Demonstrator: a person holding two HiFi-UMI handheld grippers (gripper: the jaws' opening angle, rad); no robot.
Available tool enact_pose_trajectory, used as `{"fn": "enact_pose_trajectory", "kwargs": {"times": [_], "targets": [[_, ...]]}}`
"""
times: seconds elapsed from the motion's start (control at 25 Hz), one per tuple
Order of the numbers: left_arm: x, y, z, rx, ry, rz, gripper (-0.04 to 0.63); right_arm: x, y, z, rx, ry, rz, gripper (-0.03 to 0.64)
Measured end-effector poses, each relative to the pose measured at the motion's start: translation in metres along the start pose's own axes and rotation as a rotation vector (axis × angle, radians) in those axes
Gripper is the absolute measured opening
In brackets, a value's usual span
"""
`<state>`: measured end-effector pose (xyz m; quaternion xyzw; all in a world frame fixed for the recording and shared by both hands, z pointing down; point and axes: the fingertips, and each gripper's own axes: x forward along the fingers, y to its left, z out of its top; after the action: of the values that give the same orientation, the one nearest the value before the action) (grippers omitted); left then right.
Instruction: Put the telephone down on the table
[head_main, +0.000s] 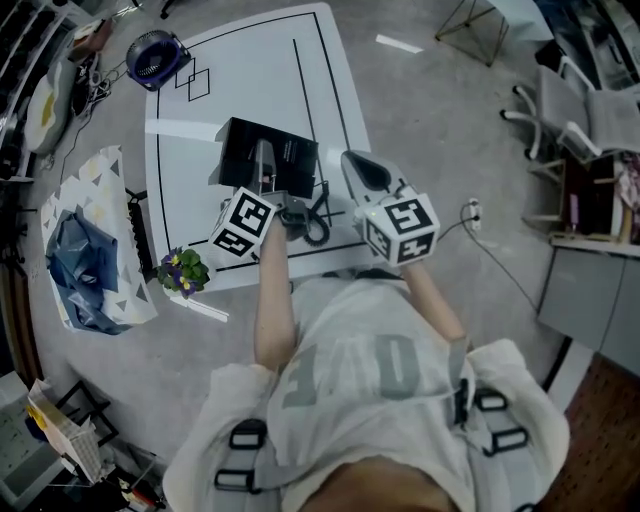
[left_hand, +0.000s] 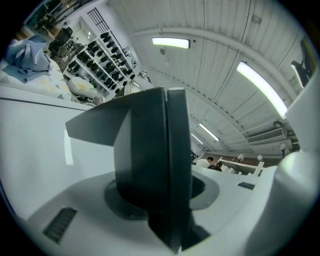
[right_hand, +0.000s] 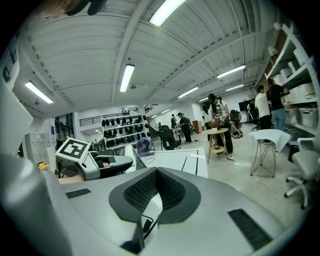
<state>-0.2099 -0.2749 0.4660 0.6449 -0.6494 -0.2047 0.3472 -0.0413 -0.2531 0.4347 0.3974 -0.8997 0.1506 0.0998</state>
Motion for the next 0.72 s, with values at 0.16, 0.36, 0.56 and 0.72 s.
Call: {"fn": "enact_pose_trajectory", "kwargs": {"times": [0.16,0.36,0.56,0.72], "targets": [[0.016,0.013,-0.01,-0.017,0.018,0.026,0.166,-0.001,-0.007,-0.009,0.013,0.024,-0.022,0.008],[0.028,0.03,-0.021,-0.056,0.033,0.056,0.166,-0.002,-0.016,-0.018,0.033,0.044,-0.045,0.008],[0.031,0.045,-0.03,-0.097,0.041,0.09,0.166,-0.004,-0.018,-0.025,0.042,0.064,-0.053,0.008],[0.032,0.054,-0.032,-0.129,0.039,0.111,0.166,-0.006,-0.02,-0.031,0.048,0.078,-0.056,0.008]]}}
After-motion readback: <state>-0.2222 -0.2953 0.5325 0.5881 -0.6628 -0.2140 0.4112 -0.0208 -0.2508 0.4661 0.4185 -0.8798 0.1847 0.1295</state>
